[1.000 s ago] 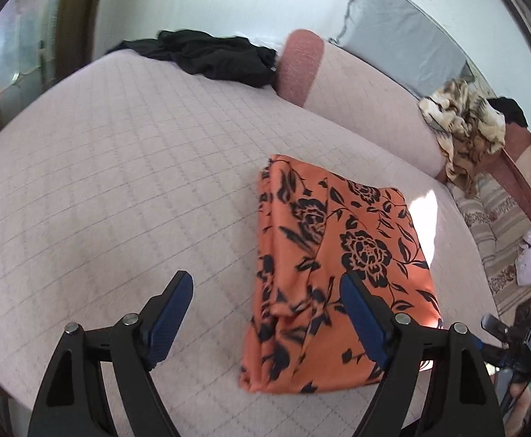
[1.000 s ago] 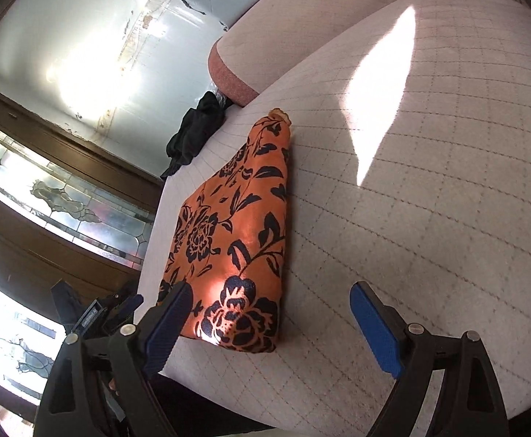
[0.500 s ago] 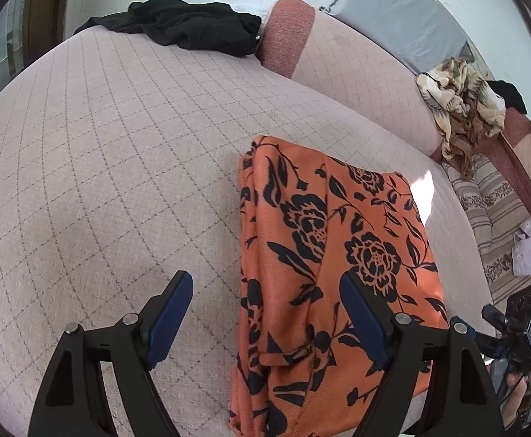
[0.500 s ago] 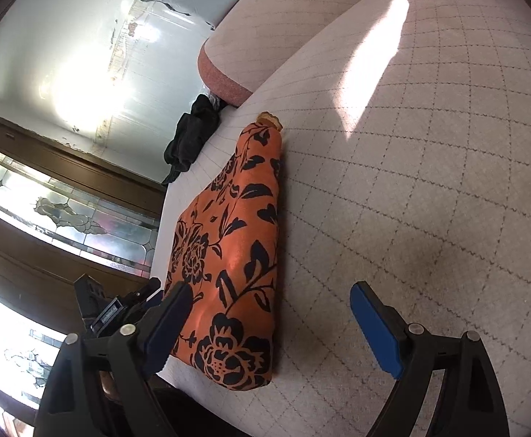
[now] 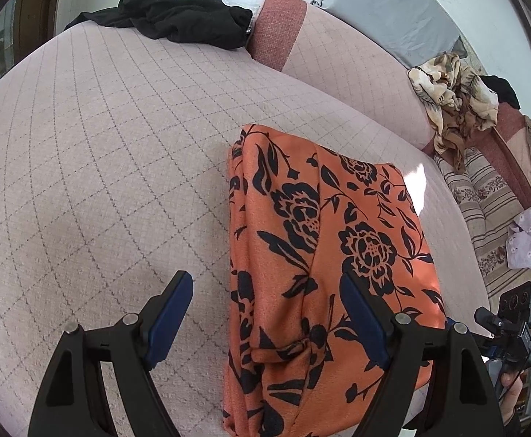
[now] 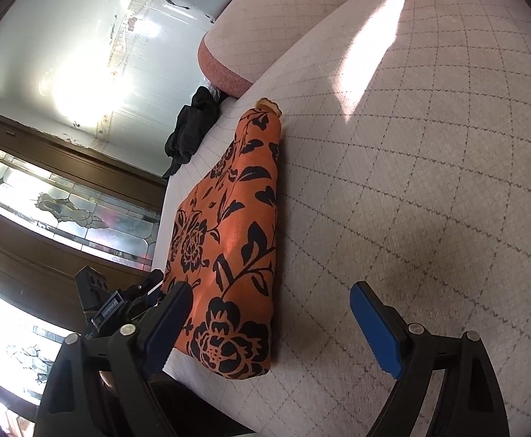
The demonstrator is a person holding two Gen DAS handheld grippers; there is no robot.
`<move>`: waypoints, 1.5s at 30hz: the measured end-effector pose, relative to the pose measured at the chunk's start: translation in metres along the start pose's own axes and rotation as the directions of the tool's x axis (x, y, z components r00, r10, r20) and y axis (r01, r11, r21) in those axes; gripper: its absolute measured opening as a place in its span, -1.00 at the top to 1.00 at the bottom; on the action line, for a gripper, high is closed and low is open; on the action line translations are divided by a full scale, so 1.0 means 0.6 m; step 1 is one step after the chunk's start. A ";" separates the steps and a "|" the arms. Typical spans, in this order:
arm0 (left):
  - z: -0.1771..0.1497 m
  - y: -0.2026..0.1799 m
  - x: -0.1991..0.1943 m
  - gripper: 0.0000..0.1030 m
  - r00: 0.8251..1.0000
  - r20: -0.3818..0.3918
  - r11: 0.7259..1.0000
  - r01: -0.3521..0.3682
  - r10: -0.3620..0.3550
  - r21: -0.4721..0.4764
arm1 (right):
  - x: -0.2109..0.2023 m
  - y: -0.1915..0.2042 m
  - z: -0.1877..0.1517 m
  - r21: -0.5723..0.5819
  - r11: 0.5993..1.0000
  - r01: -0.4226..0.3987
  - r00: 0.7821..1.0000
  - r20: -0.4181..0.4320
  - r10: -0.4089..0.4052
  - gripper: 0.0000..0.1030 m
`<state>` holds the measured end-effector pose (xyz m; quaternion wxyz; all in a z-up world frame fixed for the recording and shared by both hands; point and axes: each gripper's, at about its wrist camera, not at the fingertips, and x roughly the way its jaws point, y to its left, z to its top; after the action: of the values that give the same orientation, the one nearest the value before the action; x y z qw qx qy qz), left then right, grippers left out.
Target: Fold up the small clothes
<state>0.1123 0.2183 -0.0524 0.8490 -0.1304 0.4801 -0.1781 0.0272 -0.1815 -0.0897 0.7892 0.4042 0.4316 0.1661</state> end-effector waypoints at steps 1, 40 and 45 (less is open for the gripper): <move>0.000 0.002 0.000 -0.61 1.000 0.001 1.000 0.002 -0.002 -0.006 | 0.000 0.000 -0.001 0.000 1.000 -0.001 1.000 -0.001 0.001 -0.75; -0.009 -0.016 0.061 0.15 0.993 -0.108 0.998 0.046 -0.042 0.037 | 0.166 0.047 0.078 -0.020 1.000 0.001 0.988 -0.155 -0.004 -0.37; -0.008 -0.028 0.051 0.34 0.995 -0.080 0.998 0.056 -0.052 0.042 | 0.178 0.094 0.079 -0.162 0.986 0.039 0.978 -0.194 -0.070 0.31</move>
<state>0.1197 0.1899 -0.0721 0.8270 -0.1175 0.5053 -0.2165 0.1316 -0.1049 -0.0899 0.7757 0.3100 0.5049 0.2175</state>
